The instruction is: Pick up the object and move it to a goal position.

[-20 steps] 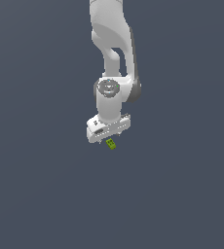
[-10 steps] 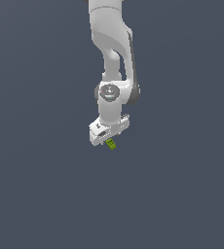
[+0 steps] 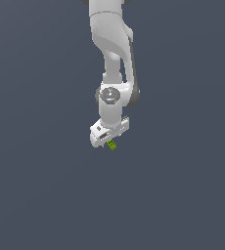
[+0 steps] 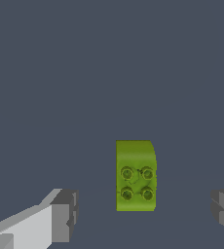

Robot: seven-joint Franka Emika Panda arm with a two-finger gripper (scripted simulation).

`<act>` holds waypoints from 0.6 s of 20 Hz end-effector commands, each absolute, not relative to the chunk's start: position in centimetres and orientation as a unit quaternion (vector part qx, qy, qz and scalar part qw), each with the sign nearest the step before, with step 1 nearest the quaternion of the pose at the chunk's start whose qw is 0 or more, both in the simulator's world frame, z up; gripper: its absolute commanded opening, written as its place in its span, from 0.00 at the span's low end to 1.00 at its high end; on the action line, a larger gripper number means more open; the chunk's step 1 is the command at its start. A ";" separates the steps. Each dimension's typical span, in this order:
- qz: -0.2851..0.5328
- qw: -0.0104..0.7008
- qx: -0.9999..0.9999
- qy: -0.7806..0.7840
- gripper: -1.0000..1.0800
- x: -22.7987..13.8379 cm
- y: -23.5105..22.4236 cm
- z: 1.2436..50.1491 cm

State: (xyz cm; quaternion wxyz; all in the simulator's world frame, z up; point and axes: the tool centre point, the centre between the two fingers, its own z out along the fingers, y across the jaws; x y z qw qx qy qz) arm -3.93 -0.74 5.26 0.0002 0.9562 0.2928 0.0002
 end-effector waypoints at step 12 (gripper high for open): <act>0.000 0.000 0.956 0.295 0.00 -4.0 -0.7 1.2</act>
